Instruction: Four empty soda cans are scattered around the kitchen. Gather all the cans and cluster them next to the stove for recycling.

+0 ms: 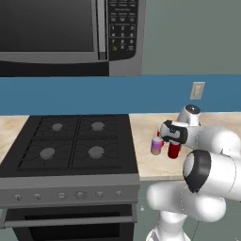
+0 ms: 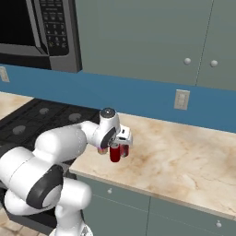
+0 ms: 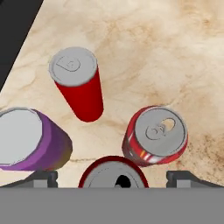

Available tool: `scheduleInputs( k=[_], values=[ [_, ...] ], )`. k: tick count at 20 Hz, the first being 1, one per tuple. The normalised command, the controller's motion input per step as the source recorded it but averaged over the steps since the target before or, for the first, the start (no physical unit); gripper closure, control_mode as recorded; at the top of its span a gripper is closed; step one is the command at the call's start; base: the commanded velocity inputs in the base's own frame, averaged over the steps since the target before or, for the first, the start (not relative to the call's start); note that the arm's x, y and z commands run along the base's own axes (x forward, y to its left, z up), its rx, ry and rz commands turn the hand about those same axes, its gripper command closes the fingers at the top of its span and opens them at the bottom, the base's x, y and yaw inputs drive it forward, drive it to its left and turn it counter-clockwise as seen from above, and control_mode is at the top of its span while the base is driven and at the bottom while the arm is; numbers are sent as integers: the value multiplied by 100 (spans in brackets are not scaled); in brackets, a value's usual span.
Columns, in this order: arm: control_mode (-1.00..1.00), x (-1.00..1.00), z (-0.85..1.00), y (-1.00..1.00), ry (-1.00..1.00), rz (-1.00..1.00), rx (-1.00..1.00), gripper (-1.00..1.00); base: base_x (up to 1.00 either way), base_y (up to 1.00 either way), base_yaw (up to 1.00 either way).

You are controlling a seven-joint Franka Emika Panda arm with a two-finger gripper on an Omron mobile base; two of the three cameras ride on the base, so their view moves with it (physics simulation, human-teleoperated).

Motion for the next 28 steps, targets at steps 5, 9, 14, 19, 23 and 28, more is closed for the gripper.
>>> scheduleInputs(
  k=[5,9,14,19,23,28],
  values=[
    [-100,-30,21,6,-2,-1,-1,-100,0,0,0],
    [-100,-36,23,6,0,-2,0,-100,0,0,0],
    [-100,-42,21,7,0,-3,0,-100,0,0,0],
    [-100,-42,25,11,0,0,0,-100,0,0,0],
    [-100,-46,15,15,0,-5,0,-100,0,0,0],
    [-100,-50,12,15,0,-8,0,-100,0,0,0]
  ],
)
